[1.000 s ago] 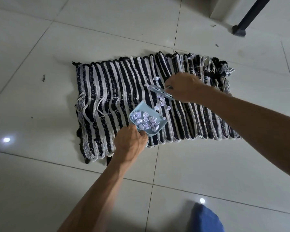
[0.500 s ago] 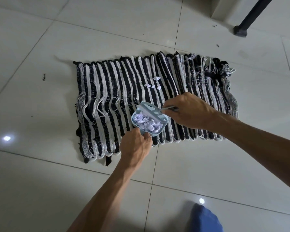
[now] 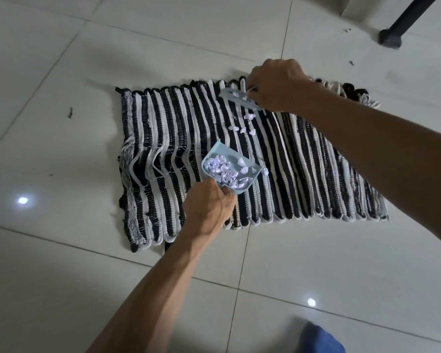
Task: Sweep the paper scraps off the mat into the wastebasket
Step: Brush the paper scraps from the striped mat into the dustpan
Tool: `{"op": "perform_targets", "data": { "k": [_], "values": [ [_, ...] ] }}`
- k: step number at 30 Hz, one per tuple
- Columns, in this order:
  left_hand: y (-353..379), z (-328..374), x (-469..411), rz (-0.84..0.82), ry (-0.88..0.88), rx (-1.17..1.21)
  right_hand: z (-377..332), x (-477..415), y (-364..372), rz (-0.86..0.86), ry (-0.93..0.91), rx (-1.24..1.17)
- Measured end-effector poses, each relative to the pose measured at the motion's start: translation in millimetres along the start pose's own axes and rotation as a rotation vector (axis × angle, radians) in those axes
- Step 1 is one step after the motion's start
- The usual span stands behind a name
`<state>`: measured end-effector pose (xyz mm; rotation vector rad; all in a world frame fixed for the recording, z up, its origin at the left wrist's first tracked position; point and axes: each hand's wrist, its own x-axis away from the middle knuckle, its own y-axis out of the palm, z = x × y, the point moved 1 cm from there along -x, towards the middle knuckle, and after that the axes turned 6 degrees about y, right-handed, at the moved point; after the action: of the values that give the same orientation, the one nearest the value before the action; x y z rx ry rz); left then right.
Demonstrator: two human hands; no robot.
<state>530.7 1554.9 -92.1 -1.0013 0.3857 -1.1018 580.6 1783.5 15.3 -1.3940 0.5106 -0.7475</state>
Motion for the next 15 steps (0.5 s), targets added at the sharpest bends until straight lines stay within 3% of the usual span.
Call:
{"op": "perform_targets", "data": {
  "k": [5,15],
  "values": [
    [0.8,-0.9,1.3,-0.007,0.025,0.003,-12.4,21.2,26.7,-0.059,-0.160,0.040],
    [-2.9,3.3,18.0,-0.021,0.030,0.023,-22.7,99.2,23.4,-0.222,-0.249,-0.219]
  ]
}}
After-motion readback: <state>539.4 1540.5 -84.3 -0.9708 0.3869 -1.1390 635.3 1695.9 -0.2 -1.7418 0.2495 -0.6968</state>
